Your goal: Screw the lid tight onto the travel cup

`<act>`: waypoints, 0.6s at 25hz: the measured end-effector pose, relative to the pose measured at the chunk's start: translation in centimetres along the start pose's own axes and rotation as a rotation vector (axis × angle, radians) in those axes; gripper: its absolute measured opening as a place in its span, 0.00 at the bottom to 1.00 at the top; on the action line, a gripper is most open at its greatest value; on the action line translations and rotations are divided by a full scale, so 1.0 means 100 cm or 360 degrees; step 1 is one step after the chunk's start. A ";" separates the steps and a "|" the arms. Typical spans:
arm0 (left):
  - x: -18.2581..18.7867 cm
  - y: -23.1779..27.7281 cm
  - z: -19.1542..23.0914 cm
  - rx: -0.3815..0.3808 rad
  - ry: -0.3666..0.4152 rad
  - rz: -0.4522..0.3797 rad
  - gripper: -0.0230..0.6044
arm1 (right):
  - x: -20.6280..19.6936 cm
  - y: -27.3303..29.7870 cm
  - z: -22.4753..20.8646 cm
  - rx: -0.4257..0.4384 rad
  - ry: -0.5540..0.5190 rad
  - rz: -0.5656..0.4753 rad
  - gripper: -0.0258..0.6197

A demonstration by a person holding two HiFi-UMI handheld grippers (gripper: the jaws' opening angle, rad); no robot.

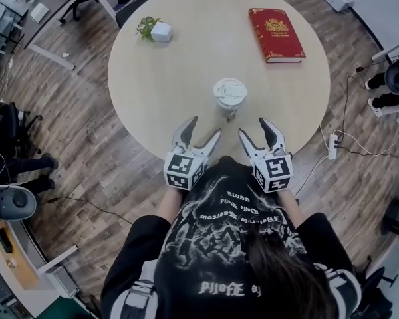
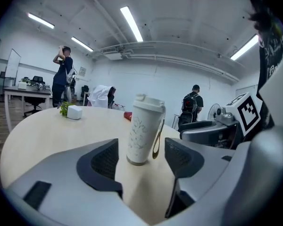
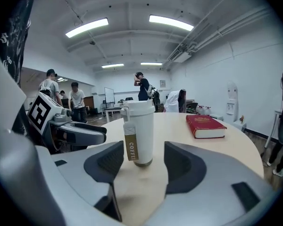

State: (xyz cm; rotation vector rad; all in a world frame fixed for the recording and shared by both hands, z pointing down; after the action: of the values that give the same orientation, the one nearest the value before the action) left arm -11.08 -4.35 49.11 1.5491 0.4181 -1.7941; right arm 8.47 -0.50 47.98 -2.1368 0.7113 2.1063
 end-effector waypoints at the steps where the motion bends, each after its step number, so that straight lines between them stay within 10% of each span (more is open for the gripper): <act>1: 0.003 -0.002 -0.001 0.0016 0.0004 -0.0027 0.49 | 0.002 -0.001 0.000 -0.0014 -0.0008 -0.0014 0.41; 7: 0.008 -0.004 -0.002 0.0052 0.0024 -0.0050 0.09 | 0.007 0.000 -0.003 -0.0052 -0.0038 -0.0029 0.05; 15: 0.002 -0.005 0.002 0.0068 -0.0039 -0.0059 0.07 | 0.001 0.005 -0.004 -0.0034 -0.0021 0.0023 0.05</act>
State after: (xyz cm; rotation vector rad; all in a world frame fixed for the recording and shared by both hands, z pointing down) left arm -11.53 -4.20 48.90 1.5568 0.4016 -1.8597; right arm 8.70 -1.13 48.04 -2.1330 0.7082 2.1425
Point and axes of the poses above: the fingertips, and each gripper's own axes: y forward along the fingers, z to its left, x out of its top, the point moved 8 cm from there along -y, backward along the fingers, and after that the axes turned 7 degrees about -z, right-handed, at the moved point
